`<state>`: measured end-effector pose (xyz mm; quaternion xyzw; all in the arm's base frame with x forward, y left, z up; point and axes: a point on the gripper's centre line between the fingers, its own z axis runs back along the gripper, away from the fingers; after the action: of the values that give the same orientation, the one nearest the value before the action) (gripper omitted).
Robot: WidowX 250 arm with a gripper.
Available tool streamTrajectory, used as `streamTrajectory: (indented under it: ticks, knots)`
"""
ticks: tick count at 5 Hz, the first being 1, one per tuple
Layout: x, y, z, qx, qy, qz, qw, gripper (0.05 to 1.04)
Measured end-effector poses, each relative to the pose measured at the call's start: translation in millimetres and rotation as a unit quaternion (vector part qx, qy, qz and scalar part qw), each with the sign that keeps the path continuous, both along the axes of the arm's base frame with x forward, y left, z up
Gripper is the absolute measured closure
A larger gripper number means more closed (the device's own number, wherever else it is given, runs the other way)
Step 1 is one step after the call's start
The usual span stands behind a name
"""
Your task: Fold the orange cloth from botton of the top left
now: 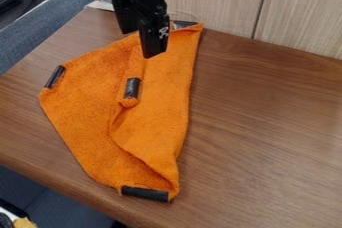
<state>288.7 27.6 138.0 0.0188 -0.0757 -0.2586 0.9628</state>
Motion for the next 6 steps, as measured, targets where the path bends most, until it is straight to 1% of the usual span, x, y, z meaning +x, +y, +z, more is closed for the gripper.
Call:
streamTrajectory:
  ticks: [1,2,3,4,5,6]
  knots:
    - [-2.5,-0.3,-8.9,-0.001,0.015,-0.002,0.9999,0.083]
    - [-19.0,-0.7,-19.0,0.005,0.036,-0.026,0.999,0.083]
    - [-29.5,-4.8,-16.9,-0.013,0.031,-0.053,0.998,0.083]
    - [-55.7,-10.9,-21.6,-0.018,0.019,-0.097,0.995,0.084]
    - [-78.5,-33.7,-40.8,-0.006,0.03,-0.165,0.9858,0.084]
    - [-97.2,-44.1,-52.8,-0.003,0.029,-0.214,0.9763,0.084]
